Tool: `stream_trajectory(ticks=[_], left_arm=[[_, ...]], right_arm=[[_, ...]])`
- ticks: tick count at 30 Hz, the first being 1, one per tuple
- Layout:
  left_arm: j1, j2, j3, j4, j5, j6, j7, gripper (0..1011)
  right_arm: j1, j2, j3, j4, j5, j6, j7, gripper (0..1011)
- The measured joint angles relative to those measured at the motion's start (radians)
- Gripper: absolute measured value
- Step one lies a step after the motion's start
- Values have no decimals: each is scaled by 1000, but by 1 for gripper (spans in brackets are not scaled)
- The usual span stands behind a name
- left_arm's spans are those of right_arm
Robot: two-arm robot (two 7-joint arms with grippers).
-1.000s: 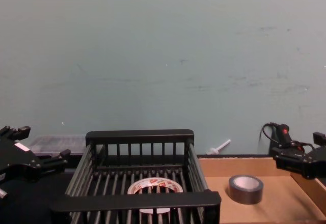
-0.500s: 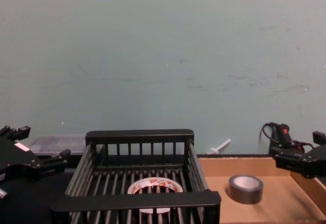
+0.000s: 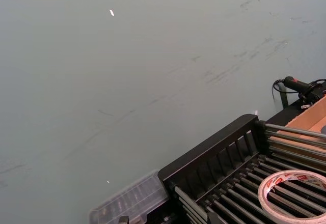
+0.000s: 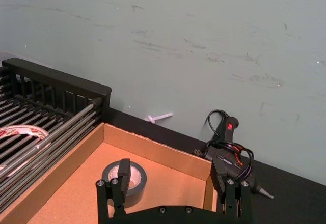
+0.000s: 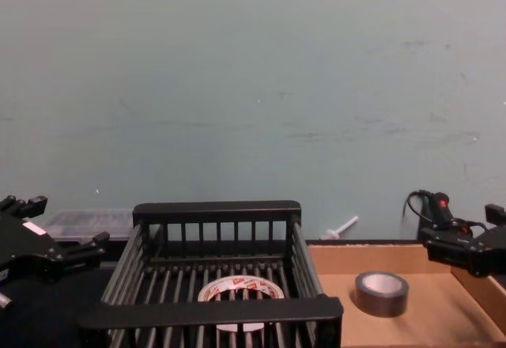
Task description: Pick up the white tape and place it into the black box , Pick up the silver tape and place it into the brown box.
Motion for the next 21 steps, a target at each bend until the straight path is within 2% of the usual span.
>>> stream_trajectory(ticks=[21], left_arm=[[0,0,0,0,0,0,0,1001]], right_arm=[[0,0,0,0,0,0,0,1002]])
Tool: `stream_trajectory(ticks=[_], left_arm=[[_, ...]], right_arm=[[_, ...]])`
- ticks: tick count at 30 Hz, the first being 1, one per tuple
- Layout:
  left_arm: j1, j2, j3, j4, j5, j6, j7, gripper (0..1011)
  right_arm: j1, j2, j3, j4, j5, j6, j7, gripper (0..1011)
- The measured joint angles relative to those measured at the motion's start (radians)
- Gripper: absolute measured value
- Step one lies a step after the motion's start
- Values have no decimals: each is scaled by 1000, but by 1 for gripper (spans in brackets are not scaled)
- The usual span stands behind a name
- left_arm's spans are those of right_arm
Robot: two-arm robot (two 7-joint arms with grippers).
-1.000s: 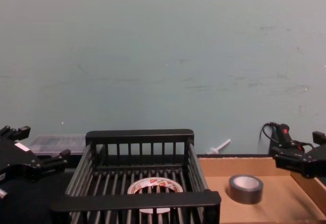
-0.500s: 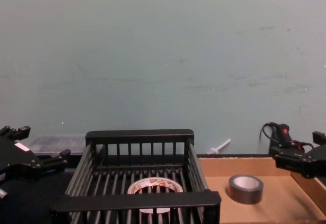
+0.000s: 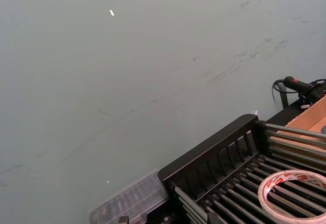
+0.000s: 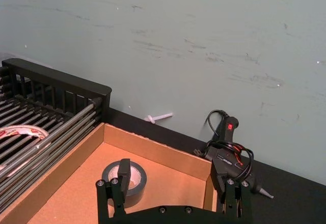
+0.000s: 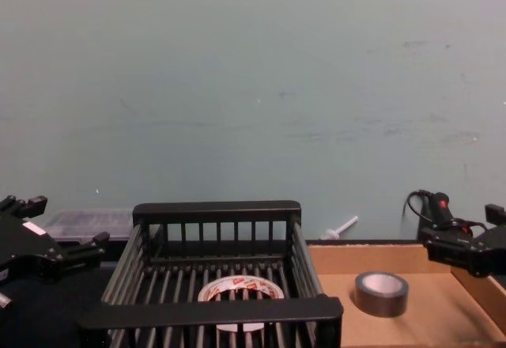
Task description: Pick up the white tape and place it into the black box , Pick up the silver tape and place it into the brown box.
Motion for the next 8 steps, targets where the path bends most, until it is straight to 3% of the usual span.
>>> stream_trajectory(ticks=[8], left_arm=[[0,0,0,0,0,0,0,1001]], right_arm=[[0,0,0,0,0,0,0,1002]])
